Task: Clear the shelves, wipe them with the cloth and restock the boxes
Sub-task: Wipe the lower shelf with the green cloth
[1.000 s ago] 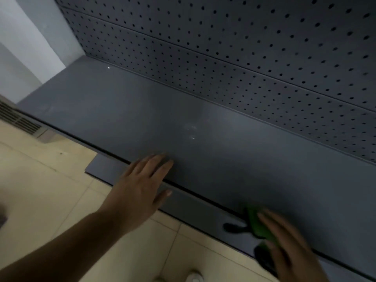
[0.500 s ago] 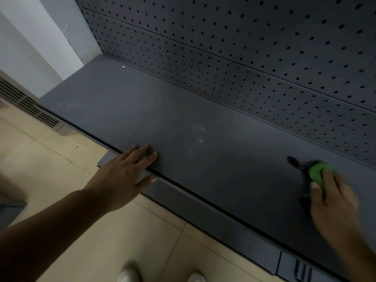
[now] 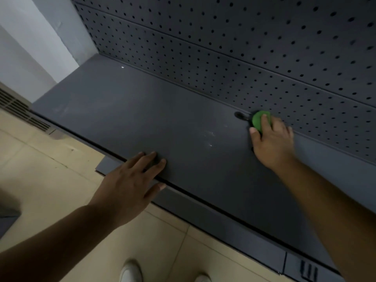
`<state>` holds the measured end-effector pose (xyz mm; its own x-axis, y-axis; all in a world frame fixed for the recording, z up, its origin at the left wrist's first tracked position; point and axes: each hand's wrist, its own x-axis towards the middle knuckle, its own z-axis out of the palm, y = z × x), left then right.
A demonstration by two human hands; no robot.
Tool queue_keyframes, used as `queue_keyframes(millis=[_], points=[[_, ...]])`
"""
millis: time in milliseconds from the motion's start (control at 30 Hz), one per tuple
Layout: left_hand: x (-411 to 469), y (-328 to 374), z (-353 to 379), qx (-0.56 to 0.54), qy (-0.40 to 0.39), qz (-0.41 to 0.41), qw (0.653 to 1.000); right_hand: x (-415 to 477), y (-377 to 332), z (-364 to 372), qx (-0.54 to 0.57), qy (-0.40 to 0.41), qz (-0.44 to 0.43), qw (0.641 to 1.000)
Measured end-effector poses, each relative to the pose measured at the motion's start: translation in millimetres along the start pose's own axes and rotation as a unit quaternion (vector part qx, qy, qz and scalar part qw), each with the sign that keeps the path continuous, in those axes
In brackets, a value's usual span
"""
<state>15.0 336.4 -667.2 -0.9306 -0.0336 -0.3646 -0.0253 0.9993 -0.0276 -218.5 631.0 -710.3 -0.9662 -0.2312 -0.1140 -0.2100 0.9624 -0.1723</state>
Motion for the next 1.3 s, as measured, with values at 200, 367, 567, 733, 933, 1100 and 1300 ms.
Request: queue_keyframes(millis=[200,367,567,733,933,1100,1300], points=[[2.7,-6.4,-0.2,0.007,0.028,0.023,0.999,-22.7,-100.8,19.9,-0.006,-0.020,-0.149,0.989],[2.0,-13.3,-3.6,-0.018,0.025,0.032,0.999,-87.1,-139.9,35.3,0.031,-0.019,-0.236,0.971],[2.9,-12.4,-14.6,-0.077,0.031,0.043,0.996,-149.0,-132.4,37.3,0.086,-0.020,-0.279,0.956],[0.9,-21.2,-9.8,-0.072,0.039,0.059,0.995,-204.8,-101.7,35.1,0.201,0.039,-0.231,0.951],[1.6,-67.4,-4.1,-0.047,0.066,0.041,0.996,-190.3,-37.8,-11.7,0.292,0.143,0.043,0.945],[12.3,-132.7,-1.9,-0.043,0.018,-0.062,0.997,-148.8,17.4,-8.8,0.165,0.124,0.154,0.966],[20.7,-163.2,11.8,-0.081,-0.008,-0.130,0.988,-140.7,18.3,26.1,0.021,0.184,0.111,0.976]])
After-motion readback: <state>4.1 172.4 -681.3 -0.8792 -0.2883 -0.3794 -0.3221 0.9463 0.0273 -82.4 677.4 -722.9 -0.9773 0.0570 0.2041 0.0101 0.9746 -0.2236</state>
